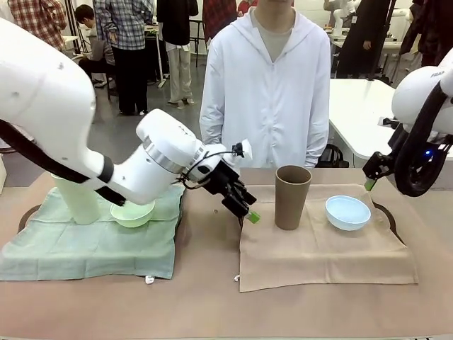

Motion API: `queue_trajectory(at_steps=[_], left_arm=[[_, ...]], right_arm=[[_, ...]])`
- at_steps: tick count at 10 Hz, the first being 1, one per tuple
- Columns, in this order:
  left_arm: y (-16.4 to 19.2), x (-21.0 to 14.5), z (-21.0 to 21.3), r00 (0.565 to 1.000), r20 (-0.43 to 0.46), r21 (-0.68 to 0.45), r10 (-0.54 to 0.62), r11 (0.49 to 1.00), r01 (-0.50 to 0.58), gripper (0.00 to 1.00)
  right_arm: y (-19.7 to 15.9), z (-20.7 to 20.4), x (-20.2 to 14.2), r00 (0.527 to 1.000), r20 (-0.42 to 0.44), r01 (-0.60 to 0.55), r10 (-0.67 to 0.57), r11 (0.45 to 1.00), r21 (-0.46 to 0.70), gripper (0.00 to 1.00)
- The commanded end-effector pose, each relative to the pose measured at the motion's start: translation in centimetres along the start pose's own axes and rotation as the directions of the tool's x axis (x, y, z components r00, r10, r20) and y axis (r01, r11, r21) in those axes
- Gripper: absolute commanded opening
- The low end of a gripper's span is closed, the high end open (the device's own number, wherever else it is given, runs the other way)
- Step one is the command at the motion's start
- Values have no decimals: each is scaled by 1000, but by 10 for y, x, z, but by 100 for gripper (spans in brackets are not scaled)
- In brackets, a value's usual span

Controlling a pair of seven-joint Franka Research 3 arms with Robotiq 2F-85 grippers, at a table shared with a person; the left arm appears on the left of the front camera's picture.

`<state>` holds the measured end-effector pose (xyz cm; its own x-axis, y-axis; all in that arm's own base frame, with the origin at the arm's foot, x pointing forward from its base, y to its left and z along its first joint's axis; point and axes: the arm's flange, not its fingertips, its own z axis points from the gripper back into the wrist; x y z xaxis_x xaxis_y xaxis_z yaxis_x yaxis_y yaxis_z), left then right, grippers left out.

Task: Set up a tray with a mat and arrange the tableware.
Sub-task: Place the Picnic Bowl and Reusable plastic cup back onto the Handle tray in front of the human's position.

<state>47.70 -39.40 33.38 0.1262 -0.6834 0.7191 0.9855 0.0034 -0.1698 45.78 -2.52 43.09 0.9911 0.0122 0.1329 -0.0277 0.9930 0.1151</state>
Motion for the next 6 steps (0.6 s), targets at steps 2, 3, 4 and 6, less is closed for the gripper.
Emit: queue_trajectory(at_steps=[2,3,4,6], left_arm=[[-42,41,50,949,-118,124,293,952,-279,100],[-50,56,59,894,-99,222,437,886,-408,100],[-55,69,67,846,-121,315,519,828,-463,100],[-69,97,79,732,-174,406,658,726,-555,100]], right_arm=[[3,28,-16,998,11,-65,65,998,-13,100],[7,35,-21,997,17,-77,77,997,-26,100],[11,43,-23,996,20,-87,88,995,-41,100],[15,50,-25,996,21,-87,88,995,-54,100]])
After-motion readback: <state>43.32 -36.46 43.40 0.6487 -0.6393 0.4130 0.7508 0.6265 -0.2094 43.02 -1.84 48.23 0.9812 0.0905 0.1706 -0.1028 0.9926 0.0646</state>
